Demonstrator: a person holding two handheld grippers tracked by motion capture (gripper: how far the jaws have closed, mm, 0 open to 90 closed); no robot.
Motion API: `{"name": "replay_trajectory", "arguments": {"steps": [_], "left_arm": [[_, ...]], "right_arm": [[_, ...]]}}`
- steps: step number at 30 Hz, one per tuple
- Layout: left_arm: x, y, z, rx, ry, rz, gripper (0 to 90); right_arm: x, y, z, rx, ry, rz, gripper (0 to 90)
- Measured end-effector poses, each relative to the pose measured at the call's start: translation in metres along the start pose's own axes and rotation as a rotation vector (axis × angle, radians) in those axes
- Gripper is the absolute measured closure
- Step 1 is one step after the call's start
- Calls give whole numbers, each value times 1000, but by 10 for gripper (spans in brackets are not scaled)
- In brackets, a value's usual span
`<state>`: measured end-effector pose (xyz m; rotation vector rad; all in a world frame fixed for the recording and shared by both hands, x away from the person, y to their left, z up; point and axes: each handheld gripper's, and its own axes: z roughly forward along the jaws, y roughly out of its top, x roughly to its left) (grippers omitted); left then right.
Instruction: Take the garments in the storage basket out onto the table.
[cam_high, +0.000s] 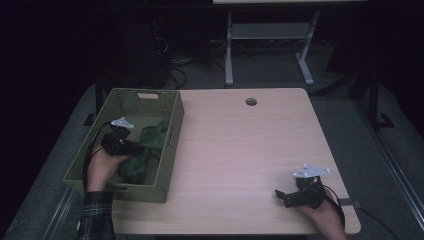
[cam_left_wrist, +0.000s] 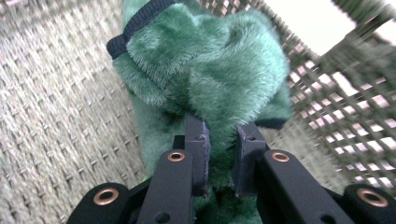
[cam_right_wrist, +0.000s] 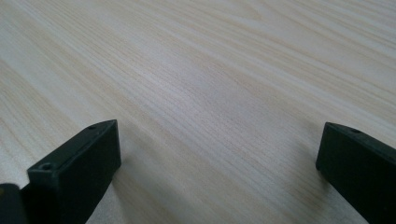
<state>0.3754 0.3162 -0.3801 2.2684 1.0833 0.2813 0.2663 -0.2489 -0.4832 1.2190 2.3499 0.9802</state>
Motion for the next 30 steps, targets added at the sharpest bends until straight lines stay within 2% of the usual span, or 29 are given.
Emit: {"name": "replay_trajectory", "arguments": {"steps": [3,12,13,17,21,24,25,30], "left_arm": [[-1,0,-10,-45,-13,-15,790],[-3,3,-27,-121,-37,-37,795],[-4,5,-33,-142,-47,-34,798],[-6,8,-42,-165,-55,-30,799],[-8,12,-54,-203,-93,-36,800],[-9,15,-60,-220,-102,-35,800],[-11,18,-66,-241,-118,-30,801],[-15,25,-79,-284,-140,-20,801]], "right_arm": [[0,0,0,0,0,0,0],[0,0,0,0,0,0,0],[0,0,0,0,0,0,0],[0,0,0,0,0,0,0],[0,0,0,0,0,0,0],[0,0,0,0,0,0,0],[0,0,0,1,0,2,0],[0,0,0,0,0,0,0]]}}
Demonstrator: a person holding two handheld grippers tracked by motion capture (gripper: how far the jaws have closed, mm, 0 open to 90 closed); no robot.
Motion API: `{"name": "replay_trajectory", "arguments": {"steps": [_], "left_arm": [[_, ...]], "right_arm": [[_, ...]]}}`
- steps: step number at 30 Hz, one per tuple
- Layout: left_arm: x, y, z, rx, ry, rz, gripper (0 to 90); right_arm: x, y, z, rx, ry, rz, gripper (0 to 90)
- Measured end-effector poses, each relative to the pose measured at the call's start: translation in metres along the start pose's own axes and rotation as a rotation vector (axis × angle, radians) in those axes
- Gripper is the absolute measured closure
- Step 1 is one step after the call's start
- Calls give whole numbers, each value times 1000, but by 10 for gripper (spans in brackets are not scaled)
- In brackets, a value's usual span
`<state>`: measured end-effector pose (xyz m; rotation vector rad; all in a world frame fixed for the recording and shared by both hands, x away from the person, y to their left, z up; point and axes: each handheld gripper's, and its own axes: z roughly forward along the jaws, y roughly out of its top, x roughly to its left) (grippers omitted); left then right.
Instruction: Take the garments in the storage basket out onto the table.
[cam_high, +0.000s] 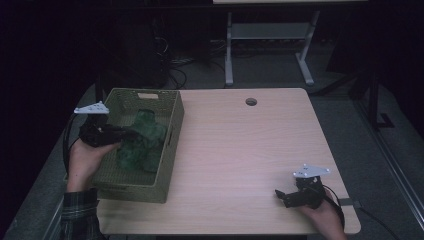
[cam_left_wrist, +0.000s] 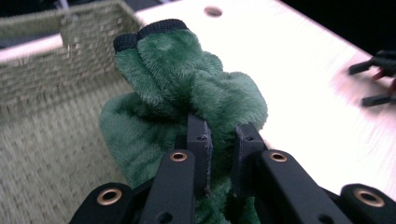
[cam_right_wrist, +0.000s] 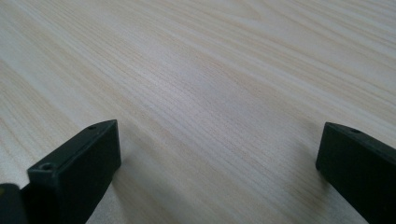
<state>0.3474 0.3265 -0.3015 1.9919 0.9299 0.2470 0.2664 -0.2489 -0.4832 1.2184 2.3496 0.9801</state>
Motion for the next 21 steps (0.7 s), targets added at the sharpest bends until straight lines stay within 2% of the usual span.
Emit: {"name": "replay_trajectory", "arguments": {"steps": [1,3,5,12,13,16,17,18,21], "left_arm": [[-4,6,-4,-23,-11,5,801],[-6,9,-6,-31,-13,8,801],[-11,17,-11,-62,-25,17,801],[-24,37,-20,-104,-42,38,801],[-28,44,-22,-114,-49,55,801],[-33,52,-25,-124,-50,70,801],[-39,59,-28,-139,-61,81,801],[-39,59,-28,-139,-61,81,801],[-50,74,-31,-162,-82,108,801]], "right_arm": [[0,0,0,0,0,0,0],[0,0,0,0,0,0,0],[0,0,0,0,0,1,0],[0,0,0,0,0,0,0],[0,0,0,0,0,0,0],[0,0,0,0,0,0,0],[0,0,0,0,0,0,0],[0,0,0,0,0,0,0],[0,0,0,0,0,0,0]]}}
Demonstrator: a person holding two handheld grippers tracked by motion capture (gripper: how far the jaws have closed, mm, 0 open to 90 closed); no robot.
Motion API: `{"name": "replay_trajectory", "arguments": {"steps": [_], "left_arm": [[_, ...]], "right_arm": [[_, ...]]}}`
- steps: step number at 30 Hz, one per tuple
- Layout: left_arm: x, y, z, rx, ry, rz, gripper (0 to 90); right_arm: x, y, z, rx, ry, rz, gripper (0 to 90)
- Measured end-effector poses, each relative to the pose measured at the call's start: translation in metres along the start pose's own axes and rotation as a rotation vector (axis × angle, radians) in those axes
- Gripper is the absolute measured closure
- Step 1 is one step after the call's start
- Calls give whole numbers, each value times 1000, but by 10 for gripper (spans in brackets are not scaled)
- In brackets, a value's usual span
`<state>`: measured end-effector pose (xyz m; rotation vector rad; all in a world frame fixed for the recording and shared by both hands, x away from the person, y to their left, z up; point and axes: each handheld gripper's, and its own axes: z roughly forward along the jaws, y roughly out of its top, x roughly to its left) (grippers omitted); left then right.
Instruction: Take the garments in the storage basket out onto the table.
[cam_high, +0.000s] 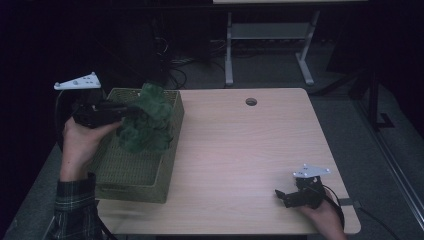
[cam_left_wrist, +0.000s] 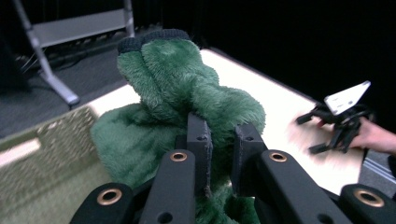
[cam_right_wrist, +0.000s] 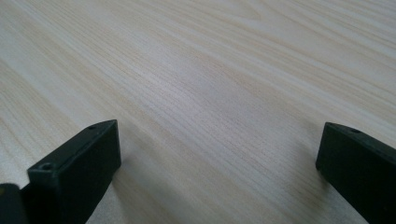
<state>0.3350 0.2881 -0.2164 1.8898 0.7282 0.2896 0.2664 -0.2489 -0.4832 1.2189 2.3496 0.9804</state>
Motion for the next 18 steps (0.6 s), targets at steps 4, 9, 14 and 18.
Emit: {"name": "replay_trajectory", "arguments": {"steps": [4,9,14,18], "left_arm": [[-7,10,4,-5,-16,20,802],[-18,21,18,-11,-57,40,802],[-31,27,44,6,-91,57,801],[-41,31,62,9,-115,66,802]], "right_arm": [[0,0,0,0,0,0,0],[0,0,0,0,0,0,0],[0,0,0,0,0,-1,0],[0,0,0,0,0,-1,0]]}}
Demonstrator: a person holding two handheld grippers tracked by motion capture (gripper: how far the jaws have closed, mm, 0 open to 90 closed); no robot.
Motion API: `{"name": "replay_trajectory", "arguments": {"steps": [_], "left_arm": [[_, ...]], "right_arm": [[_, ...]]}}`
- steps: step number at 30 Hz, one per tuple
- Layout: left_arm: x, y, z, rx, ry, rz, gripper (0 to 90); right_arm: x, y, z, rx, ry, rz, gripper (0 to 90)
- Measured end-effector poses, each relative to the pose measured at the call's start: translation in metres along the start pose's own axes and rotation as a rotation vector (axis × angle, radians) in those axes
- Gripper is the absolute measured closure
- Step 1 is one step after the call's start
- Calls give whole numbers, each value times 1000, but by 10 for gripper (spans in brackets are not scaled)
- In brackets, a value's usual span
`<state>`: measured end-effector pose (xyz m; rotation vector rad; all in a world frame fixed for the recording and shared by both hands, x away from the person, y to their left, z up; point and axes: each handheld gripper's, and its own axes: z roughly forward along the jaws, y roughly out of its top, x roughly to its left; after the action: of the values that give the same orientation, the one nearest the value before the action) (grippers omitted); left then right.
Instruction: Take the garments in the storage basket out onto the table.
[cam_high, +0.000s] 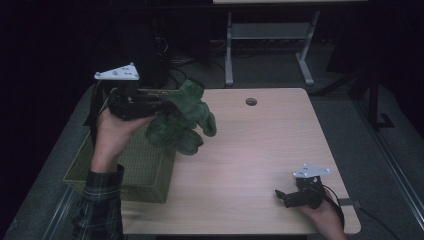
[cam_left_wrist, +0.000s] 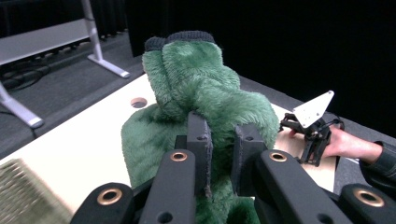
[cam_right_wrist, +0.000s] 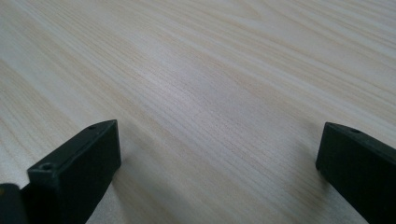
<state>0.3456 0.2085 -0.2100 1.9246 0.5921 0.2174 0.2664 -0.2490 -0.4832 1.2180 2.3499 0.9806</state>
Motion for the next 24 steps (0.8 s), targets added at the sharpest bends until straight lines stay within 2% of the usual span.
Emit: {"name": "replay_trajectory", "arguments": {"steps": [1,6,7,8,11,13,24], "left_arm": [[0,0,0,0,0,0,802],[-13,3,27,-9,-33,5,802],[-13,3,27,-9,-33,5,802],[-18,3,35,-15,-43,5,802],[-22,3,43,-11,-57,12,802],[-30,2,56,-8,-68,17,802],[-50,-19,102,3,-120,-11,802]], "right_arm": [[0,0,0,0,0,0,0],[0,0,0,0,0,2,0],[0,0,0,0,0,2,0],[0,0,0,0,0,2,0],[0,0,0,1,0,3,0],[0,0,0,1,0,4,0],[0,0,0,2,0,4,0]]}}
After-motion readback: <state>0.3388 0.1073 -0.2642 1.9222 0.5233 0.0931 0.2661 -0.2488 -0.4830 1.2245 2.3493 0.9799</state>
